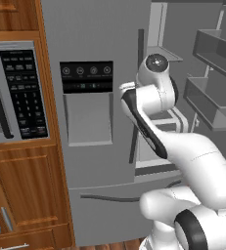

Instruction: Retrieve the sausage and cheese from the fridge and place them on the cutting board on the counter.

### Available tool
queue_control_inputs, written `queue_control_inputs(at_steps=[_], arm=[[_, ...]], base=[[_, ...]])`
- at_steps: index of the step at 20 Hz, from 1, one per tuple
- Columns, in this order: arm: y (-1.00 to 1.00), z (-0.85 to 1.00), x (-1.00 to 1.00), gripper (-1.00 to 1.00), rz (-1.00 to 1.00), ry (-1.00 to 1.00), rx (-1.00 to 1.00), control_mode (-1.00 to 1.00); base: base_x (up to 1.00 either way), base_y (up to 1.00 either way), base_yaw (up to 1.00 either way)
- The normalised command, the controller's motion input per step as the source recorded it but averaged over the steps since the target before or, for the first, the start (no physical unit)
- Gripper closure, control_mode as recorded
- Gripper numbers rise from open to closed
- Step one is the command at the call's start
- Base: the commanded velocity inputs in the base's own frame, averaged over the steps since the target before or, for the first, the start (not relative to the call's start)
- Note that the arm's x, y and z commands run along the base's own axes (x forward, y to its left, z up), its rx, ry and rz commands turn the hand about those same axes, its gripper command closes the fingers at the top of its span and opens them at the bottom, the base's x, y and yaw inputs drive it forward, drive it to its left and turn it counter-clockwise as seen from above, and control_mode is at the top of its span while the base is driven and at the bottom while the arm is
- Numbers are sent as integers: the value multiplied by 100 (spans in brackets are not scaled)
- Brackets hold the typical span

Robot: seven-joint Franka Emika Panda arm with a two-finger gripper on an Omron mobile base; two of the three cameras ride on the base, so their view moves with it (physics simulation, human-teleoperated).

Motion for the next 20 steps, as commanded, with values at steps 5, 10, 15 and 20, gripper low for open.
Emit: queue_control_inputs(at_steps=[5,10,15,20], arm=[[0,-4,41,-100,0,0,0,-100],[0,-21,42,-100,0,-1,0,-100],[0,-23,34,-100,0,-3,0,-100],[0,-19,40,-100,0,-1,0,-100]], base=[[0,0,0],[0,0,0],[0,0,0],[0,0,0]])
